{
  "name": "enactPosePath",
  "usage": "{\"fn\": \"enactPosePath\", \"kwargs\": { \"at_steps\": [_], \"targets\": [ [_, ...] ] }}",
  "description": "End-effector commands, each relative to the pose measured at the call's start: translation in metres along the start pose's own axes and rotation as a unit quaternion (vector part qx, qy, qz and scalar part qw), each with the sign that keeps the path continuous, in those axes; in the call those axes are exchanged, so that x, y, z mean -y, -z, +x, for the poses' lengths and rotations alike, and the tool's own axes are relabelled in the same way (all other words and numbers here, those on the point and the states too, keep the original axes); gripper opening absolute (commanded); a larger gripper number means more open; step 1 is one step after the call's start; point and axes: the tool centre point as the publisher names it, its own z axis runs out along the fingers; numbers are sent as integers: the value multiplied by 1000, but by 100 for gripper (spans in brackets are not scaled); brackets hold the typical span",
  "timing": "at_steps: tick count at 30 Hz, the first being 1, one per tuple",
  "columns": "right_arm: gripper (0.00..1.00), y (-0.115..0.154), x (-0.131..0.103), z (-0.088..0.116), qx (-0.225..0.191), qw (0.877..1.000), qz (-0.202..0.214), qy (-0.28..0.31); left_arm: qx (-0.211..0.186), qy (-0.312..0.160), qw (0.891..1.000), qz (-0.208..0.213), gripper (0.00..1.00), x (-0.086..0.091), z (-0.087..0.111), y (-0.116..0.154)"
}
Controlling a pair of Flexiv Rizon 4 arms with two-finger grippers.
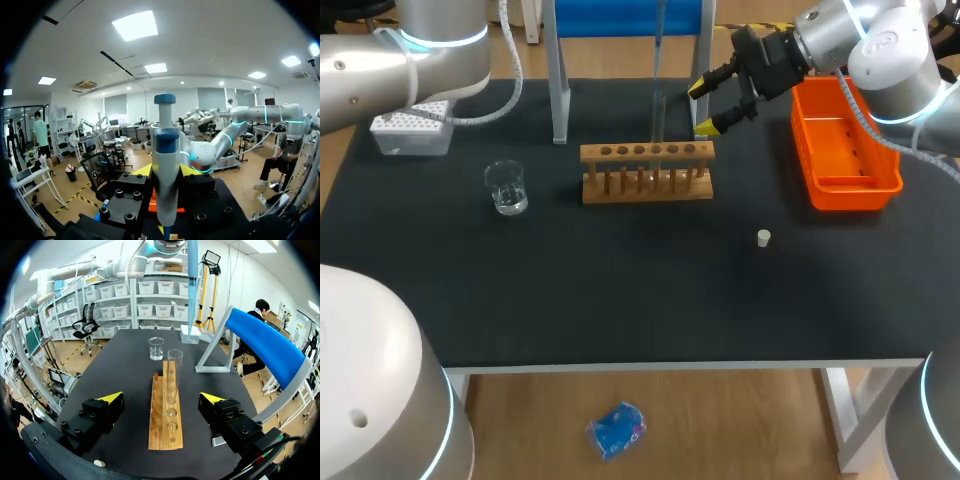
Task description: Invert the test tube, pick up the pipette, mount the tip to pipette, aspirate from beaker and dispense into the tube, eject the tip, return the pipette, and cap with the stopper.
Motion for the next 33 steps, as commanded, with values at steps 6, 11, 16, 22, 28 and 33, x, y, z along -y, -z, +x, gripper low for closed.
{"fn": "enactPosePath", "kwargs": {
  "at_steps": [6, 11, 16, 22, 28, 33],
  "targets": [
    [100, 0, 0, 0, 0, 1000, 0, 0, 0, -19, 1000, -12, 0, 27, 15, -3],
    [100, 0, 0, 0, 0, 1000, 0, 0, -1, -32, 999, -12, 0, 43, 42, -6],
    [100, 0, 0, 0, 0, 1000, 0, 0, 3, -35, 999, -18, 0, 53, 72, -8],
    [100, 0, 0, 0, 0, 1000, 0, 0, -2, -35, 999, -26, 0, 56, 106, -12],
    [100, 16, -5, 26, -16, 999, -23, 23, -15, -25, 999, -26, 0, 44, 139, -17],
    [100, 32, -10, 55, -29, 996, -74, 34, -21, -16, 1000, -15, 0, 29, 159, -18]
  ]
}}
